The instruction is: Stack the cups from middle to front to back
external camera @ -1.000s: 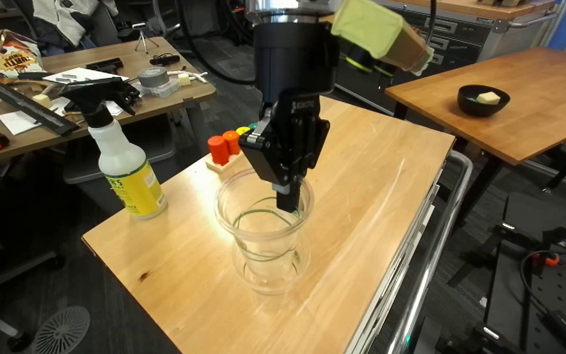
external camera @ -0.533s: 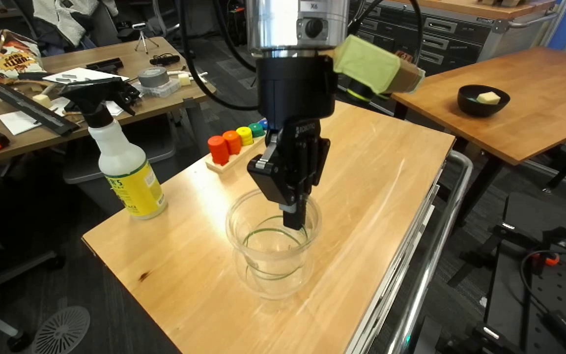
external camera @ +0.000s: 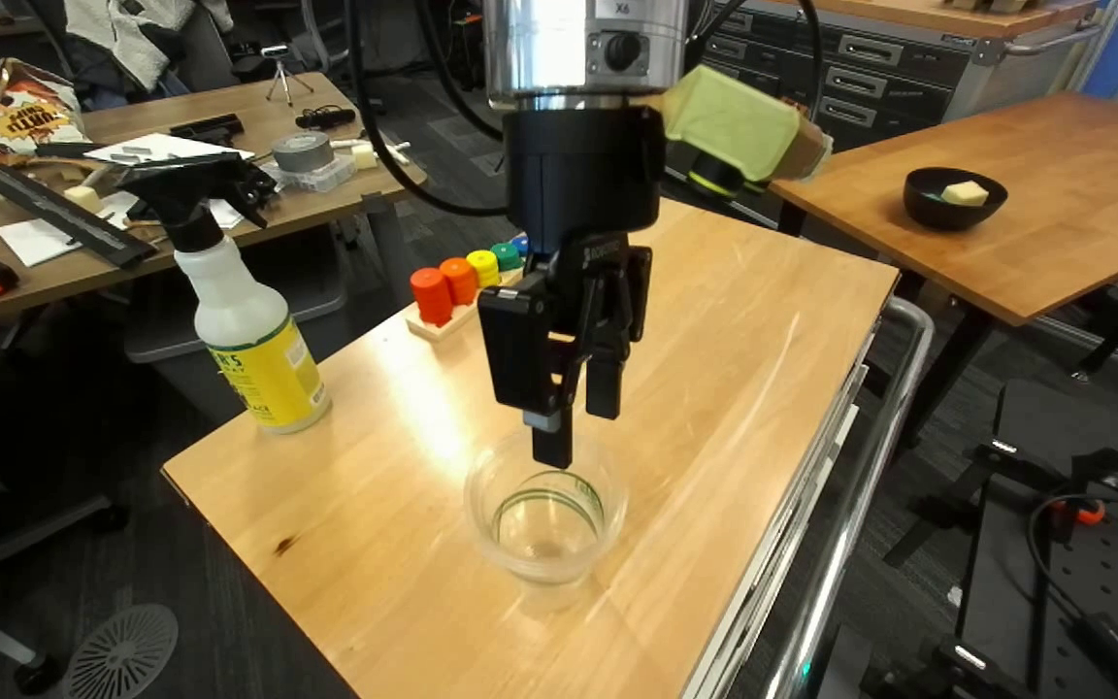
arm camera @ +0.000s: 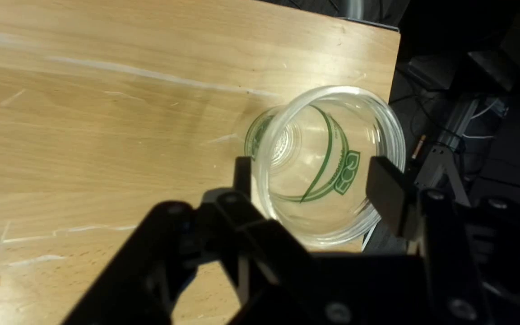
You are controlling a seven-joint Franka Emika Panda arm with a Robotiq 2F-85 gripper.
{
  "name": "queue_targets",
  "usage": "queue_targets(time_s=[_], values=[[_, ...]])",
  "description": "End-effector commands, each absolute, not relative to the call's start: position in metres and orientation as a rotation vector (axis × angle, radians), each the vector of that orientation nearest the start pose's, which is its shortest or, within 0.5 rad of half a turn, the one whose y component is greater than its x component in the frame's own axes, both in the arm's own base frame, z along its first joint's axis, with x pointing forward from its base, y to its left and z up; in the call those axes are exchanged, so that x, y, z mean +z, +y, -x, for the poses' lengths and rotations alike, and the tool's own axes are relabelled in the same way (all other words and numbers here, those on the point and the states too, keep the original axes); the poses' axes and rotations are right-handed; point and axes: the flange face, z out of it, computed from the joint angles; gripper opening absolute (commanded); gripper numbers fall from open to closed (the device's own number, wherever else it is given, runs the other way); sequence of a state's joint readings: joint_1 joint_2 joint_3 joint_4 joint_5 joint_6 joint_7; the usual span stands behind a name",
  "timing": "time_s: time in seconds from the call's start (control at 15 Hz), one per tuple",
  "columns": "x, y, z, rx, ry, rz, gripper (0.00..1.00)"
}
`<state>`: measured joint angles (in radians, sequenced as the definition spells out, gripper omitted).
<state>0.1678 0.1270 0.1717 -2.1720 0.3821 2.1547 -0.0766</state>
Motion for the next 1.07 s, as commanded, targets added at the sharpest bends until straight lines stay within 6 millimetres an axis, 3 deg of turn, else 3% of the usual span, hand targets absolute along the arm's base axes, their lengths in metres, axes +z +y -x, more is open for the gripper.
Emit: queue_targets(time_s=[0.0,0.2,0.6,0.8,1.0], values=[[0.347,0.192,-0.501,0.233,-0.284,2.866,0.97],[0.372,0.181,-0.498,0.315,-0.265,2.989,1.00],[0.466,0.136,-0.478,0.468,-0.075,3.162,1.00],[0.508,0.115,-0.469,0.377,0.026,3.154,1.00],[0.537,0.095,-0.465,0.196,0.122,3.147,1.00]])
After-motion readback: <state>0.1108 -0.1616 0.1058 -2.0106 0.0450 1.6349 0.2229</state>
